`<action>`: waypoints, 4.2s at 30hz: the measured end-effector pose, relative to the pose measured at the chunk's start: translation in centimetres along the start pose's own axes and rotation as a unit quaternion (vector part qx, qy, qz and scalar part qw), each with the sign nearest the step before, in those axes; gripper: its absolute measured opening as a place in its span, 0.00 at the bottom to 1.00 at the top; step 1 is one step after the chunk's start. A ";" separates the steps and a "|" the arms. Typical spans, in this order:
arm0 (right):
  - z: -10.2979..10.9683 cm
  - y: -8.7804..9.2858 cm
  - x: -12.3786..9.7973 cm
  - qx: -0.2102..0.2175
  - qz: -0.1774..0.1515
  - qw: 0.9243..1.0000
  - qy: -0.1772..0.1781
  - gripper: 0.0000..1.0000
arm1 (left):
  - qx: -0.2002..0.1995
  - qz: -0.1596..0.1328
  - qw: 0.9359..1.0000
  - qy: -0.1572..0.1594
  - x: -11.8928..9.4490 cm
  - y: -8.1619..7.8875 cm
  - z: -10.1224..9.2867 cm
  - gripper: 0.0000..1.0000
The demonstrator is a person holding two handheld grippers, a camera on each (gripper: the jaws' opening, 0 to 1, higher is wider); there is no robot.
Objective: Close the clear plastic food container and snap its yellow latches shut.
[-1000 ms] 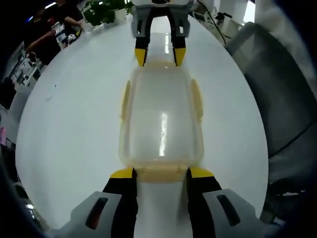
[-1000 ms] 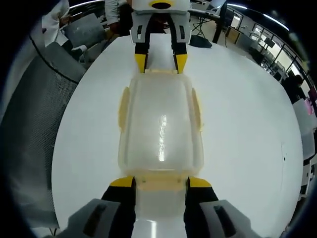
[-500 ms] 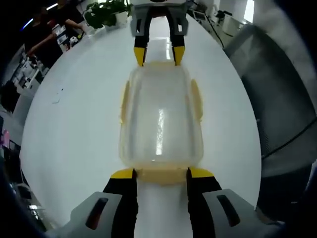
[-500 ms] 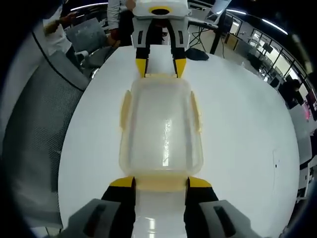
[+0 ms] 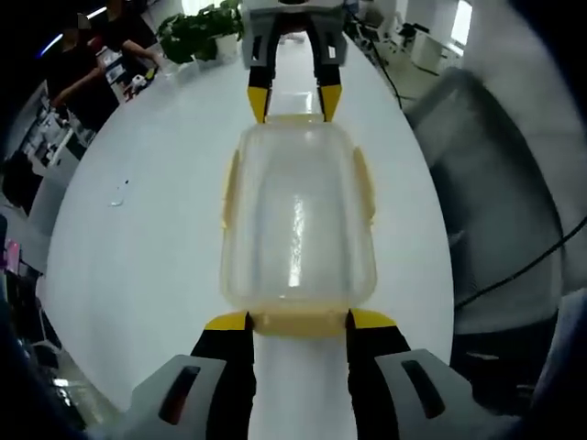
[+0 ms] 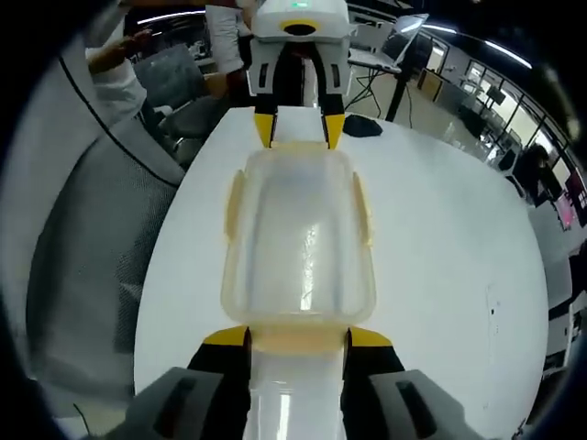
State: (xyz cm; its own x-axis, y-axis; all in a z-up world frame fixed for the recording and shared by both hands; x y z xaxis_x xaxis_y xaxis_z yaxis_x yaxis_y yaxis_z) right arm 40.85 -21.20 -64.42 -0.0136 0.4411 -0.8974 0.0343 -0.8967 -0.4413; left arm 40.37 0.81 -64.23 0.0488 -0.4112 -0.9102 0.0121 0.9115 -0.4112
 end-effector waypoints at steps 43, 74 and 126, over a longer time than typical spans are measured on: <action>1.7 13.1 -8.8 0.008 0.007 1.000 0.011 0.36 | 0.011 -0.004 1.000 -0.007 4.9 -15.1 -0.7 0.36; -0.3 20.6 -8.6 0.017 0.016 1.000 0.005 0.36 | 0.015 0.004 1.000 -0.002 10.8 -20.0 1.5 0.36; 0.3 21.8 -8.9 0.079 0.025 0.996 0.018 0.47 | -0.111 -0.031 0.993 -0.003 10.7 -18.3 1.4 0.51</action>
State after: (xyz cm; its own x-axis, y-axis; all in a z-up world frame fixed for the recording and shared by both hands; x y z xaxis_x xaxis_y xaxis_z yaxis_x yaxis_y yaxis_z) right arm 41.44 -44.67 -66.02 0.0194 0.3949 -0.9185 -0.1247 -0.9106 -0.3941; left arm 42.03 -20.26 -66.37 0.0617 -0.4654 -0.8830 -0.2053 0.8598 -0.4675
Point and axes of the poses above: the point that each gripper's makers call its tool centre point, and the gripper's own axes: x roughly forward along the fingers, z roughly to its left, y roughly out of its underside, the point moved 7 cm from there along -x, roughly backward along the fingers, and after that the axes turned 2 degrees about x, right-handed, at the moved point
